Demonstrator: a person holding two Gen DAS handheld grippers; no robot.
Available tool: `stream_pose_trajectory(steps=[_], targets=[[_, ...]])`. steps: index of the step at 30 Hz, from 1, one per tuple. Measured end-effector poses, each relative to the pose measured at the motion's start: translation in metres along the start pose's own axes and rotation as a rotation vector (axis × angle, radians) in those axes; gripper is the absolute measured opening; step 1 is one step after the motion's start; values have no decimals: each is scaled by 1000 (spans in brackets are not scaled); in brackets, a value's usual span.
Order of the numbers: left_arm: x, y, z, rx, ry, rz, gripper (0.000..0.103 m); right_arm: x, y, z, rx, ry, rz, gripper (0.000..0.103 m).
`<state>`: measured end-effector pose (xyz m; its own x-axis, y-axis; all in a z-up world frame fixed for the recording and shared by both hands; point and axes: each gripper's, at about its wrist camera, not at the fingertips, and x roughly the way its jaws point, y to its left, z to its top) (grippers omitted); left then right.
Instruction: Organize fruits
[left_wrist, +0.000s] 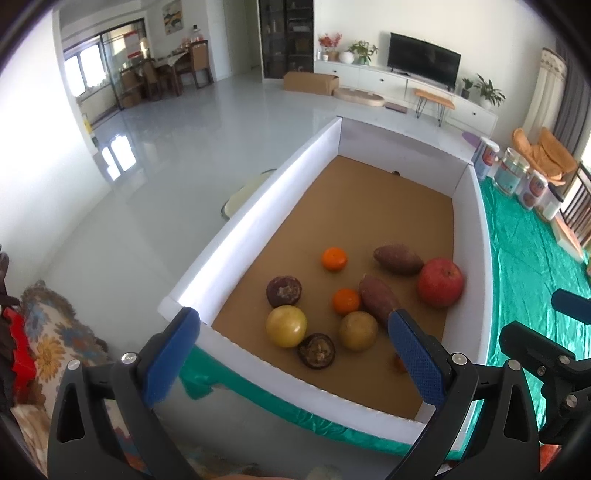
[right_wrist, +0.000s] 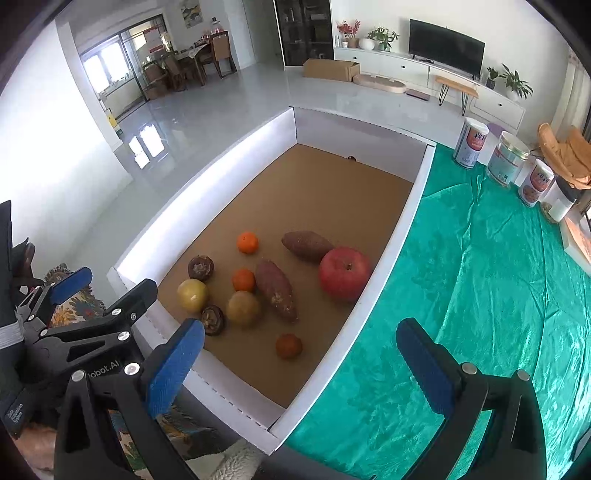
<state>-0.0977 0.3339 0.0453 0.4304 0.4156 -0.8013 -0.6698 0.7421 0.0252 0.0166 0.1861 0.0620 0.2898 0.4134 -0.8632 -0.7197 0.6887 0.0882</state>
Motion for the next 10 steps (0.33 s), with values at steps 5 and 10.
stream_pose_trajectory(steps=[5,10], targets=[[4,3,0,-7,8,-13,102,5,0,-1,2,12,-2,103],[2,5,-2,-15,1,-26,102,11,4,-1,1,25,9,103]])
